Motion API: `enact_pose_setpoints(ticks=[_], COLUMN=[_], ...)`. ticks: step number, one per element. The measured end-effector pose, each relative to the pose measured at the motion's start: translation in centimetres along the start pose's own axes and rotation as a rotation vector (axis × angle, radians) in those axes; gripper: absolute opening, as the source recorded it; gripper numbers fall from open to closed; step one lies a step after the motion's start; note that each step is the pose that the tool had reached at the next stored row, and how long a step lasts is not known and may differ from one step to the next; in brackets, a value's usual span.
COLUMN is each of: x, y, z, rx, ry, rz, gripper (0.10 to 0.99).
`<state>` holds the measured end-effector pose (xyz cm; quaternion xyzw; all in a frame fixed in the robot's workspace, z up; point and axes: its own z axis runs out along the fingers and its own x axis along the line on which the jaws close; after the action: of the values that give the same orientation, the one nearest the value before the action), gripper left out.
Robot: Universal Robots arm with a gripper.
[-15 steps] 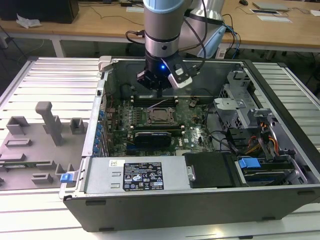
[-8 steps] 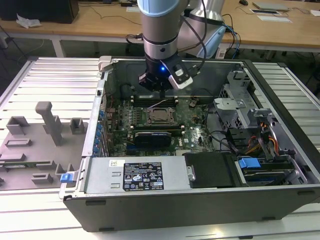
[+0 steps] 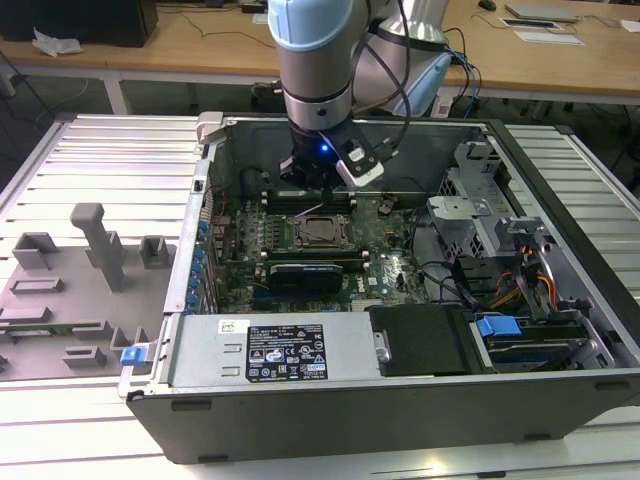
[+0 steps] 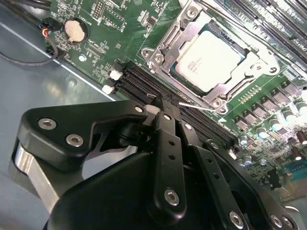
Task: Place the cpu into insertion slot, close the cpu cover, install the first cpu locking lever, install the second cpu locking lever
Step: 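Install the first cpu locking lever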
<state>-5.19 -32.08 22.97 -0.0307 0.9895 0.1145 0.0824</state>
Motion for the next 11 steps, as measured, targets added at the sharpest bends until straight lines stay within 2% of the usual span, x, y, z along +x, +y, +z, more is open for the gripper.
enact_pose_setpoints(ticks=[4, 7, 11], x=[0.15, 0.18, 0.21], y=[0.33, 0.62, 0.82], z=[0.44, 0.65, 0.88], rx=[0.012, 0.030, 0.039], ry=[0.0007, 0.0014, 0.0005], rz=[0.000, -0.001, 0.005], gripper=[0.106, 0.106, 0.106])
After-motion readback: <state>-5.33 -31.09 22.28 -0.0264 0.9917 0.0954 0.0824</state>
